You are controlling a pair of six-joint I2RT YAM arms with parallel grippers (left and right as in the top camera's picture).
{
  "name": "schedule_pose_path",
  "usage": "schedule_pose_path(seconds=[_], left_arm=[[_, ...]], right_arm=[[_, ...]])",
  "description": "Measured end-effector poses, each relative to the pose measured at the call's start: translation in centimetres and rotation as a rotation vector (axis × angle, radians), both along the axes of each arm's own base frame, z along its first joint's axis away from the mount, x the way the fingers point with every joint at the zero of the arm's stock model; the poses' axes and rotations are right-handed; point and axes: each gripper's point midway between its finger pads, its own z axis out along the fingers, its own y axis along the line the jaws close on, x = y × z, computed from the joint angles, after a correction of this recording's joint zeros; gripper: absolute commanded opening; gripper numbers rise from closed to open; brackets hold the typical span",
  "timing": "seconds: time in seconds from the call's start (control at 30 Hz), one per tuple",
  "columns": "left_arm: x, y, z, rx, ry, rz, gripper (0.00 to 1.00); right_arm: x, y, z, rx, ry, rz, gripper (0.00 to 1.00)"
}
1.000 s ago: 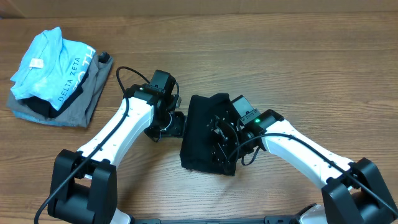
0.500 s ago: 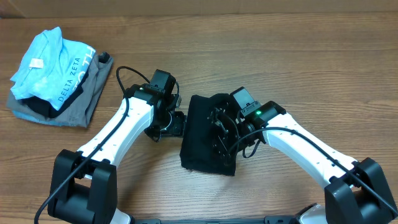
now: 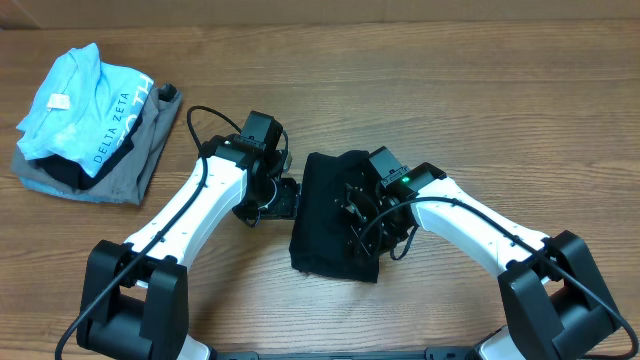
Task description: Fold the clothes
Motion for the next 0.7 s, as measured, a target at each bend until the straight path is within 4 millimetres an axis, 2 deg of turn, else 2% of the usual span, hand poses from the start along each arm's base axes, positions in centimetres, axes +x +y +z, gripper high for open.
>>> schedule_pose_path(seconds=[0.17,0.23,0.47,0.7], left_arm=[[0.2,-0.1,0.0,-0.003,-0.008,0.000,0.70],[0.2,-0.1,0.0,-0.002,-0.008,0.000,0.70],[0.2,-0.1,0.0,-0.004,-0.010,0.000,0.71],[0.3,-0.1,0.0,-0.005,-0.013,0.000,0.72]], right_arm=[[-1.0,0.2,0.6,0.022,0.057,-0.009,0.04],[-1.3,0.1,1.4,0.021,0.073,-0.012,0.04],[0.6,-1.5,5.6,-0.048,-0.002,-0.115,0.04],[1.1,-4.5,4.7,-0.254,-0.011,-0.248,0.04]])
